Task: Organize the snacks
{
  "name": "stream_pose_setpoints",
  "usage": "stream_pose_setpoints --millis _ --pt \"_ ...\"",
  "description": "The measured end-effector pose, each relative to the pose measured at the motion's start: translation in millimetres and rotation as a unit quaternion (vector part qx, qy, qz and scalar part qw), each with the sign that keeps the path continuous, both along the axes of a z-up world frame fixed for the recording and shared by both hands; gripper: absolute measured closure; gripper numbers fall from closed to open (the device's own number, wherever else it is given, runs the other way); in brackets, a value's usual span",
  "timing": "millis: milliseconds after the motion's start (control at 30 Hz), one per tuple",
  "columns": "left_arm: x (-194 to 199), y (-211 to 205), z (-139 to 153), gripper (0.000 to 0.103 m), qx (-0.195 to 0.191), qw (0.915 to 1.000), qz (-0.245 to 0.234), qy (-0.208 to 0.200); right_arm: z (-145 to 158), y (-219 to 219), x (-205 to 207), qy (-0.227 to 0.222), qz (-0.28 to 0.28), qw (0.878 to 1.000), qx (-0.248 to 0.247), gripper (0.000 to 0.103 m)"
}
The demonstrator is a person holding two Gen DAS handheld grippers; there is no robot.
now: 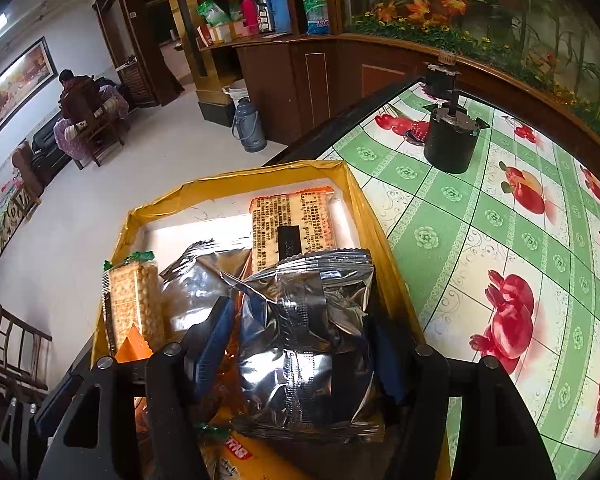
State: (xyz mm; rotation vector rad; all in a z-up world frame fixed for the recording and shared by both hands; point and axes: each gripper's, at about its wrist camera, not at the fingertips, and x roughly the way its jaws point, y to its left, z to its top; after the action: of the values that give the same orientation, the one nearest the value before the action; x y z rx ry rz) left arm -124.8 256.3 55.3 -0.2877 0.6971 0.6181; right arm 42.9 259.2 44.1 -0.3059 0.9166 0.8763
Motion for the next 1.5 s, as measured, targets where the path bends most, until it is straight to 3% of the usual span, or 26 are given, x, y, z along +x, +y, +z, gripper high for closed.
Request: stream_pose_setpoints --millis 167,333,533,800,1033,1333,1500 --pt "-10 -9 9 0.021 -0.001 0.9999 -0.011 -0.01 9 -6 -6 -0.007 0.008 1.0 0.007 0.026" --pt "-20 -23 20 0.012 0.002 0.9993 -0.029 -0.024 18 -22 -12 -0.006 0.008 1.0 0.026 0.019" --pt "-31 -48 33 0.005 0.028 0.9977 -0.052 -0.034 23 -46 -29 -0.014 0.011 0.999 0.044 0.018" --pt "-55 -77 34 0.004 0.045 0.9949 -0.067 -0.06 26 -87 -52 -0.03 0.017 0.995 0.093 0.012" --pt "-57 -86 25 0.004 0.053 0.9946 -0.076 -0.045 19 -100 -72 -0.059 0.033 0.994 0.084 0.012" --pt "-71 -93 31 0.004 0.045 0.9946 -0.068 -0.065 24 -135 -63 -0.035 0.016 0.988 0.151 0.012" --pt "-75 -106 39 0.003 0.062 0.9927 -0.069 -0.077 24 -150 -65 -0.035 0.008 0.984 0.175 0.01"
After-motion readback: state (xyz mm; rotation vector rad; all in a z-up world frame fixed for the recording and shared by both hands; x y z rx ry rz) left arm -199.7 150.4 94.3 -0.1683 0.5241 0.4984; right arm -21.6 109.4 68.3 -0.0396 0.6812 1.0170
